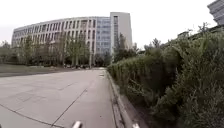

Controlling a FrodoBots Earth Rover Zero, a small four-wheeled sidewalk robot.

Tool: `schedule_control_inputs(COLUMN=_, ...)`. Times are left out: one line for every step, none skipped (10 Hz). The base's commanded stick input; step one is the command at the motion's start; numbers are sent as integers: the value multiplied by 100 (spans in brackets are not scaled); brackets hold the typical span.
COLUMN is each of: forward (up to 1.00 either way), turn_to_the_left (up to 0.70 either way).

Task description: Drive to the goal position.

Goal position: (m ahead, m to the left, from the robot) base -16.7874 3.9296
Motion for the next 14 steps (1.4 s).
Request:
schedule_control_inputs(forward=0, turn_to_the_left=70)
schedule_control_inputs(forward=0, turn_to_the_left=70)
schedule_control_inputs(forward=0, turn_to_the_left=70)
schedule_control_inputs(forward=0, turn_to_the_left=70)
schedule_control_inputs(forward=0, turn_to_the_left=70)
schedule_control_inputs(forward=0, turn_to_the_left=70)
schedule_control_inputs(forward=0, turn_to_the_left=70)
schedule_control_inputs(forward=0, turn_to_the_left=70)
schedule_control_inputs(forward=0, turn_to_the_left=70)
schedule_control_inputs(forward=0, turn_to_the_left=70)
schedule_control_inputs(forward=0, turn_to_the_left=70)
schedule_control_inputs(forward=0, turn_to_the_left=70)
schedule_control_inputs(forward=0, turn_to_the_left=70)
schedule_control_inputs(forward=0, turn_to_the_left=70)
